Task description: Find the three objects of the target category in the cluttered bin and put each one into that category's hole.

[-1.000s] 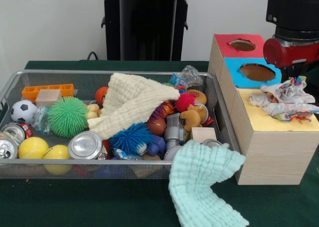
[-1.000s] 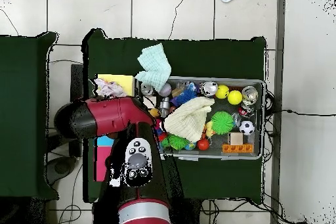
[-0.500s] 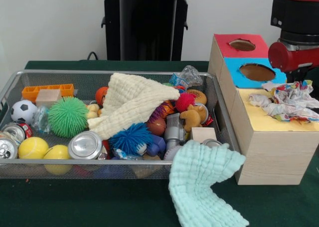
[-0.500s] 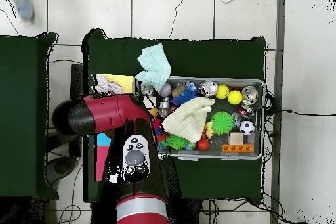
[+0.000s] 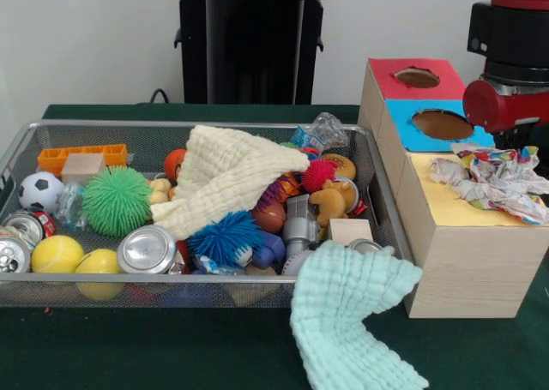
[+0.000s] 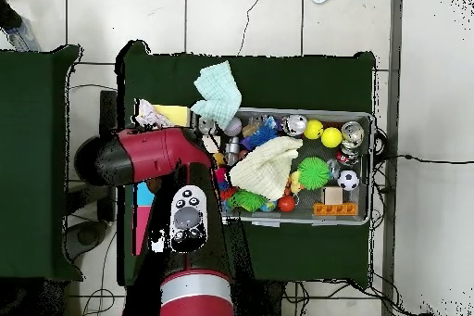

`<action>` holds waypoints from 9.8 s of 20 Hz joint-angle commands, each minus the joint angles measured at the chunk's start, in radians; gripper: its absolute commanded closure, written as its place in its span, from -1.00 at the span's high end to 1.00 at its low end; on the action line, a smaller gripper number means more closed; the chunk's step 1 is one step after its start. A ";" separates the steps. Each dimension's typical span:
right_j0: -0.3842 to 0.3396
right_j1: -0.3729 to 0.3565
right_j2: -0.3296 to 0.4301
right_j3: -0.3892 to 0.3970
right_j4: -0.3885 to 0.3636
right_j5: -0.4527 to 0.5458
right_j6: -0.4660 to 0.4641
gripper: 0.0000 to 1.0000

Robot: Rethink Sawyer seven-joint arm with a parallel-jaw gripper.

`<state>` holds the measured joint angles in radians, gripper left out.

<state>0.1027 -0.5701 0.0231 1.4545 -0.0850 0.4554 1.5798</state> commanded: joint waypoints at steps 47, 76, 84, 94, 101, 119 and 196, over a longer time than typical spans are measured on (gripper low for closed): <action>-0.143 0.229 -0.041 0.013 -0.252 -0.089 0.049 -1.00; -0.074 0.230 -0.078 -0.011 -0.065 -0.080 0.172 1.00; -0.088 0.124 -0.060 0.035 -0.039 0.037 0.114 1.00; -0.096 -0.009 -0.045 0.059 0.004 0.196 0.088 1.00; -0.104 -0.016 -0.031 0.045 0.004 0.222 0.075 1.00; -0.114 -0.012 -0.013 0.035 -0.006 0.235 0.086 1.00; -0.120 -0.181 0.061 0.046 0.226 0.519 0.138 1.00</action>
<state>-0.0198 -0.7609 0.0217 1.4610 0.1194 0.8756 1.5833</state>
